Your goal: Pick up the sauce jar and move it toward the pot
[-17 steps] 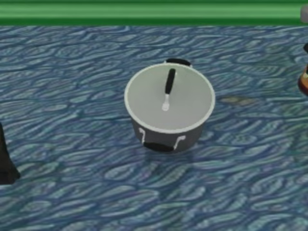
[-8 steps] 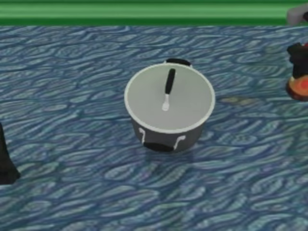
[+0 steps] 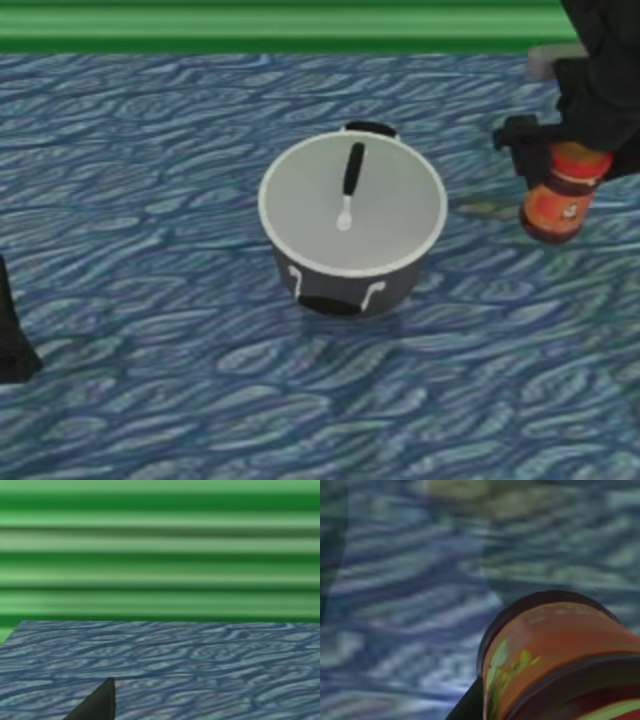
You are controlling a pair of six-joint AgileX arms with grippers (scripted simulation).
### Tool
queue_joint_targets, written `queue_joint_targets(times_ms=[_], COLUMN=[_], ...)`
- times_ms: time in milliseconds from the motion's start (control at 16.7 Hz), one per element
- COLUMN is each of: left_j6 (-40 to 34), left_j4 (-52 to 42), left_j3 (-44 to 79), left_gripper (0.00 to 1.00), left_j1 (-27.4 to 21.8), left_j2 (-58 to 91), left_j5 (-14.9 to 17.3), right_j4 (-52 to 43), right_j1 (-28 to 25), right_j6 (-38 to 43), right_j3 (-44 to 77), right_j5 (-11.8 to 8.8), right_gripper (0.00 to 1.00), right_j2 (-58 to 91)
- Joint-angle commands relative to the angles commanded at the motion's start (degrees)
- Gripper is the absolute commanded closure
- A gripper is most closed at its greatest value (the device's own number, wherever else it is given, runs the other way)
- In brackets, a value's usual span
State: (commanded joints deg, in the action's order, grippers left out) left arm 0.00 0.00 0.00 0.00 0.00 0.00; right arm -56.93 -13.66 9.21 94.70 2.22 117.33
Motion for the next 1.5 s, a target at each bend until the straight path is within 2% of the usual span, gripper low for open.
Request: queue_joint_targets(times_ms=[180,300,600,960,1200,1500], left_j6=[0.0,0.0,0.0,0.0,0.0,0.0], left_j4=[0.0,0.0,0.0,0.0,0.0,0.0], left_j3=[0.0,0.0,0.0,0.0,0.0,0.0], left_gripper=[0.0,0.0,0.0,0.0,0.0,0.0], left_j1=[0.0,0.0,0.0,0.0,0.0,0.0], left_j2=[0.0,0.0,0.0,0.0,0.0,0.0], left_j5=[0.0,0.0,0.0,0.0,0.0,0.0], right_j4=[2.2,2.8,2.9,11.8,12.3,12.3], right_j1=[-3.2,-4.0,-3.8,-3.8,-3.8,-3.8], right_j6=[7.0,8.6,8.6,8.5,8.5,8.5], right_j3=[-2.4,-3.0,-3.1,-8.0,-8.4,-8.4], right_j5=[1.6,2.1,1.9,2.1,2.1,2.1], right_gripper=[1.0,1.0,1.0,1.0,1.0,0.62], right_j2=[-0.5,-0.6,-0.3,3.2,3.6,3.6])
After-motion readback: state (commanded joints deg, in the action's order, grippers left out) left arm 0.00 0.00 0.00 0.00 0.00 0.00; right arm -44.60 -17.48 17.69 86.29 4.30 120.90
